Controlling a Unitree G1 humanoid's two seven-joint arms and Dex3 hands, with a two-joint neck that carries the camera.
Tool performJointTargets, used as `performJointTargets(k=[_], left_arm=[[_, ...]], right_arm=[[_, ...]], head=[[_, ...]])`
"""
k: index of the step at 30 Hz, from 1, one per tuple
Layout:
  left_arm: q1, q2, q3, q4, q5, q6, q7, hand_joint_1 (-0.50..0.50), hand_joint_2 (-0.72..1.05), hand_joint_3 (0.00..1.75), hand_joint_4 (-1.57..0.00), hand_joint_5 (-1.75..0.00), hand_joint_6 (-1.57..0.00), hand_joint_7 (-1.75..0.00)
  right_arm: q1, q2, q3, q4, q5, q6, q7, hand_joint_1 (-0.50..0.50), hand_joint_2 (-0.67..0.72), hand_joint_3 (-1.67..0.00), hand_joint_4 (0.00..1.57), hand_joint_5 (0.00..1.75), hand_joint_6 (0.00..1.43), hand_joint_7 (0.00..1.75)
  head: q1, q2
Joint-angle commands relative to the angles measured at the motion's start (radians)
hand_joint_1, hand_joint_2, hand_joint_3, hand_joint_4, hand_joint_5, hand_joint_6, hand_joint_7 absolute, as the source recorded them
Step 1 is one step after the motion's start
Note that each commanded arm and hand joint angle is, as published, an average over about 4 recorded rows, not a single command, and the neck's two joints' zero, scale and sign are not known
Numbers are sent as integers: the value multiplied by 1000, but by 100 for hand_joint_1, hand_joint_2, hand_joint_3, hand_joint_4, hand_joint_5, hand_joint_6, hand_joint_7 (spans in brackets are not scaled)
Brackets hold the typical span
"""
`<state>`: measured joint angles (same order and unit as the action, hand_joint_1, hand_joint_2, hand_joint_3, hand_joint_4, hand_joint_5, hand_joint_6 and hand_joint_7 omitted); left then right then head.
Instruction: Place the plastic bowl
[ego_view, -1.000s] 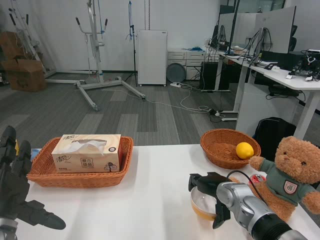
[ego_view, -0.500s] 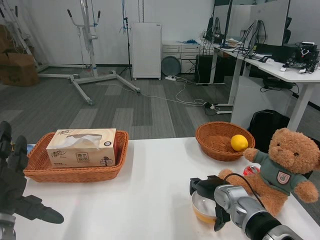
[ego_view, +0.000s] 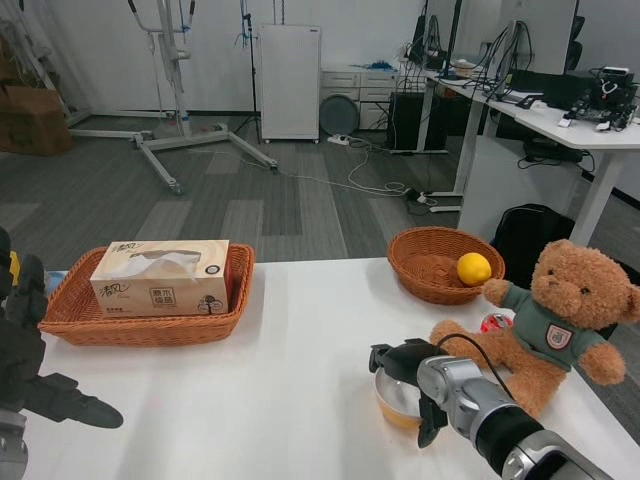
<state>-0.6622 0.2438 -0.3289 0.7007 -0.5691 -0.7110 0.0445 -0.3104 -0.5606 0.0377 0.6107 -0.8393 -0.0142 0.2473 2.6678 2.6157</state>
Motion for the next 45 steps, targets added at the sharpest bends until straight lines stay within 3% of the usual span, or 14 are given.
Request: performJointTargets(k=[1,4,8,15,24,27,29,35,41,45], left_arm=[[10,2,1,5,-1,-1,1,-50,-70,7,0,0,0,0],[10,1,1,5,-1,-1,1,-50,-70,9,0,0,0,0],[10,1,1,5,-1,-1,1,-50,-72,4,0,0,0,0],[10,1,1,4,-1,-1,1,-50,-72,2,0,0,0,0],[12,2,1,4,-1,-1,1,-50,-72,9,0,0,0,0],[11,2,1,3,-1,-2,1,-50,-70,9,0,0,0,0],[11,2,1,3,-1,-2,1,-50,-72,9,0,0,0,0],[12,1,1,3,-1,-1,1,-50,-72,9,0,0,0,0],[13,0,1,3,-1,-1,1,-50,-68,2,0,0,0,0],[15,0,-4,3,-1,-1,1,-50,-64,9,0,0,0,0]], right_arm=[[9,6,2,9,1,7,11,-43,17,-34,0,0,0,38],[12,7,2,1,3,15,16,-46,22,-22,0,0,0,19],[21,7,-1,-26,3,19,17,-43,34,-16,0,0,0,0],[45,15,-42,-119,-10,16,15,-38,34,-12,0,0,0,0],[109,25,-205,-408,-27,21,17,-33,34,-10,0,0,0,0],[128,40,-277,-505,29,20,16,-33,34,-8,0,0,0,0],[142,52,-334,-536,141,-6,-9,-33,34,-8,0,0,0,0],[149,80,-414,-525,468,-201,-161,-29,34,-8,0,0,0,0],[149,92,-419,-493,646,-422,-348,-29,34,-8,0,0,0,0],[147,96,-414,-523,658,-491,-397,-27,34,-8,0,0,0,0]], head=[[0,-2],[-1,-5],[-1,-7],[-2,-10],[-7,-17],[-10,-17],[-16,-13],[-19,-7],[-21,0],[-25,14]])
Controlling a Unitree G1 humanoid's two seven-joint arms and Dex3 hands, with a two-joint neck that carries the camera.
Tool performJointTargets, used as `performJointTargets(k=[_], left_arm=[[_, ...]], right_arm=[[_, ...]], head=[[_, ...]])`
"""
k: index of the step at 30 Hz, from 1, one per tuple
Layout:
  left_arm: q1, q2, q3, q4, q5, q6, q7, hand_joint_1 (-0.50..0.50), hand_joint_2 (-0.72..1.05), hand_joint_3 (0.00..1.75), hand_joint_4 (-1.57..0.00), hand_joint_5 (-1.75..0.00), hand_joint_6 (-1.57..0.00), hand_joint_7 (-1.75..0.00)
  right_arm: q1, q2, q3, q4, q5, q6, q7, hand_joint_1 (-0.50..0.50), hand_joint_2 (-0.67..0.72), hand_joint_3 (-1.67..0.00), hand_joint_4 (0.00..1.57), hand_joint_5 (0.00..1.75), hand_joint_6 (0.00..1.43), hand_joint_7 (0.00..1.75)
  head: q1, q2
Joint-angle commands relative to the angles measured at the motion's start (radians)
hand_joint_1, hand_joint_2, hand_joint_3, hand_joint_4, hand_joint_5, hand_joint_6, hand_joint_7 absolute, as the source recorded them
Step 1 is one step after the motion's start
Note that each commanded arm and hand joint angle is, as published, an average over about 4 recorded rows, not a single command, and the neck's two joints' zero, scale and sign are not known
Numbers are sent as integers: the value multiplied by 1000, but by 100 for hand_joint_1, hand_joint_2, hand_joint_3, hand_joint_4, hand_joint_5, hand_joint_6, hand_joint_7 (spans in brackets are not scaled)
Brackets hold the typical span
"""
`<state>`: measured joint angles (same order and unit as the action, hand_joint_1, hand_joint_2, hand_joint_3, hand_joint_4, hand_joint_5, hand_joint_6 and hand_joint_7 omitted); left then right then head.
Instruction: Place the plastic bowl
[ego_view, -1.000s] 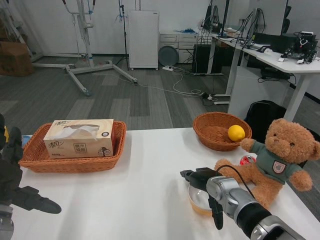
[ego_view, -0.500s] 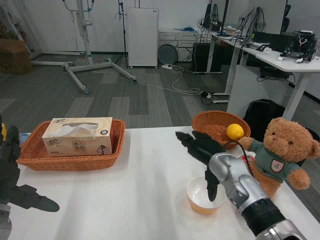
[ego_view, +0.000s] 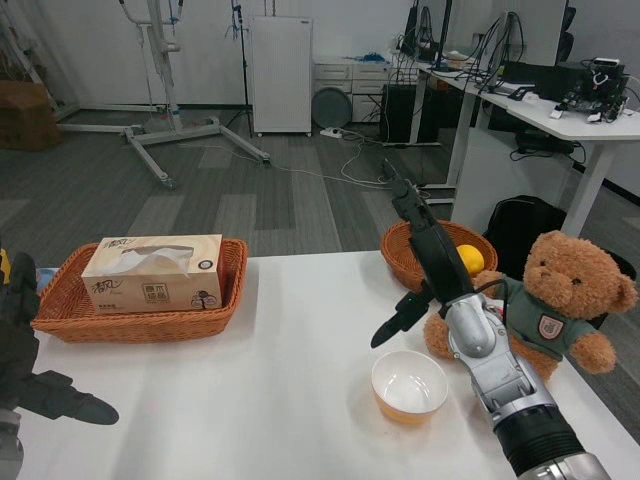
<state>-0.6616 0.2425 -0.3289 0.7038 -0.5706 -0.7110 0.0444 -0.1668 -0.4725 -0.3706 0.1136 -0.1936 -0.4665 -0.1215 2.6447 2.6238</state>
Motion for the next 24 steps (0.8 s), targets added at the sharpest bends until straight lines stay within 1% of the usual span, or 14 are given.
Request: performJointTargets(k=[1,3,5,6,10,12,15,19,22,24], left_arm=[[13,2,-6,0,0,-1,2,-50,-66,9,0,0,0,0],[12,3,-9,0,0,-1,2,-50,-66,4,0,0,0,0],[11,3,-10,0,0,-1,2,-50,-64,4,0,0,0,0],[10,2,-10,0,0,-1,2,-50,-66,7,0,0,0,0],[9,3,-10,0,0,-1,2,-50,-64,9,0,0,0,0],[8,3,-11,0,0,-1,2,-50,-68,9,0,0,0,0],[6,3,-12,-4,0,-1,2,-50,-66,9,0,0,0,0],[0,3,-15,-7,1,-1,2,-50,-70,9,0,0,0,0],[-4,4,-17,-10,1,-2,2,-50,-68,9,0,0,0,0],[-6,4,-19,-10,1,-2,1,-50,-66,9,0,0,0,0]], right_arm=[[3,7,-5,-34,13,-42,-32,-26,34,-8,0,0,0,0],[0,6,-5,-49,13,-49,-38,-25,34,-8,0,0,0,0],[-2,6,-3,-56,13,-51,-41,-25,34,-8,0,0,0,0],[-3,5,-2,-61,13,-53,-43,-25,34,-8,0,0,0,0],[-4,5,6,-71,14,-58,-50,-25,28,-8,0,0,0,0],[-6,5,12,-75,16,-60,-53,-25,28,-8,0,0,0,0],[-9,5,21,-75,19,-64,-58,-25,28,-8,0,0,0,0],[-11,4,31,-75,23,-70,-65,-25,27,-10,0,0,0,0],[-11,3,35,-75,24,-77,-69,-25,22,-8,0,0,0,0],[-11,3,37,-75,26,-79,-71,-25,22,-8,0,0,0,0]], head=[[-3,9],[-3,10],[-3,10],[-3,10],[-3,10],[-3,10],[-3,10],[15,55],[11,46],[11,46]])
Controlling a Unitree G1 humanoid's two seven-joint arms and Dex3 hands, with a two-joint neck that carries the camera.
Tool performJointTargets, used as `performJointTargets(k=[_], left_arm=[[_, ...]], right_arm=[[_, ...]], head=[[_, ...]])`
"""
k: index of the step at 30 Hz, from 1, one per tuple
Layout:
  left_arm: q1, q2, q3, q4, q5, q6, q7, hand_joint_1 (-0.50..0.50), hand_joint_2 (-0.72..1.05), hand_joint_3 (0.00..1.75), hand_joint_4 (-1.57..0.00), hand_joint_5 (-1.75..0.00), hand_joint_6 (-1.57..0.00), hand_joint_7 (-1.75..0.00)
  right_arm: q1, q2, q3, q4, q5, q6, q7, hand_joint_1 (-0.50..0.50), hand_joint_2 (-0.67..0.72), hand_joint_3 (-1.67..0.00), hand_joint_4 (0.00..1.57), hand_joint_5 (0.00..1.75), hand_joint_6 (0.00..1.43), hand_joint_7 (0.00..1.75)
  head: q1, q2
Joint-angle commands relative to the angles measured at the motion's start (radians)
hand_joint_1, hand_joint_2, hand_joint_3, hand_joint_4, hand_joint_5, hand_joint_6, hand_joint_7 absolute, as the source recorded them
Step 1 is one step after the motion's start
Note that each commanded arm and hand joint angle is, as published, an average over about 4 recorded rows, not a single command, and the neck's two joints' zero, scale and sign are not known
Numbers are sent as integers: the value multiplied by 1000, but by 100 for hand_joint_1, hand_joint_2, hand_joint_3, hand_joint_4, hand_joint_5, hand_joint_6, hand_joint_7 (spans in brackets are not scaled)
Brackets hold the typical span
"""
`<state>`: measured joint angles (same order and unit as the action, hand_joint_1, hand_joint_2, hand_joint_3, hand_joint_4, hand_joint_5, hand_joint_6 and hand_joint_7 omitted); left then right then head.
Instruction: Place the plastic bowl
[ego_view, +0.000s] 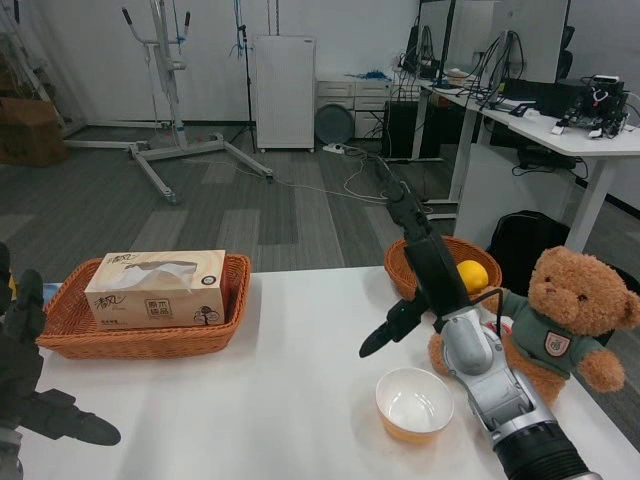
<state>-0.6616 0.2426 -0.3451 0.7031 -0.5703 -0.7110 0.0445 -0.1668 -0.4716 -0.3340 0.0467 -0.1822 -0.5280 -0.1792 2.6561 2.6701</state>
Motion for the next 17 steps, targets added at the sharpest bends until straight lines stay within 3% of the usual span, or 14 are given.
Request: performJointTargets(k=[1,13,17], left_arm=[[-7,4,-3,-10,1,-2,1,-50,-66,9,0,0,0,0],[-7,3,-5,-10,1,-4,1,-50,-70,9,0,0,0,0],[-7,3,-5,-10,1,-4,2,-50,-72,9,0,0,0,0]], right_arm=[[-11,3,1,-8,15,-18,-14,-25,22,-8,0,0,0,0],[-11,1,11,-4,33,-20,-14,-25,22,-8,0,0,0,0],[-11,1,12,0,41,-20,-14,-25,15,-8,0,0,0,0]], head=[[-2,3],[-4,6],[-5,5]])
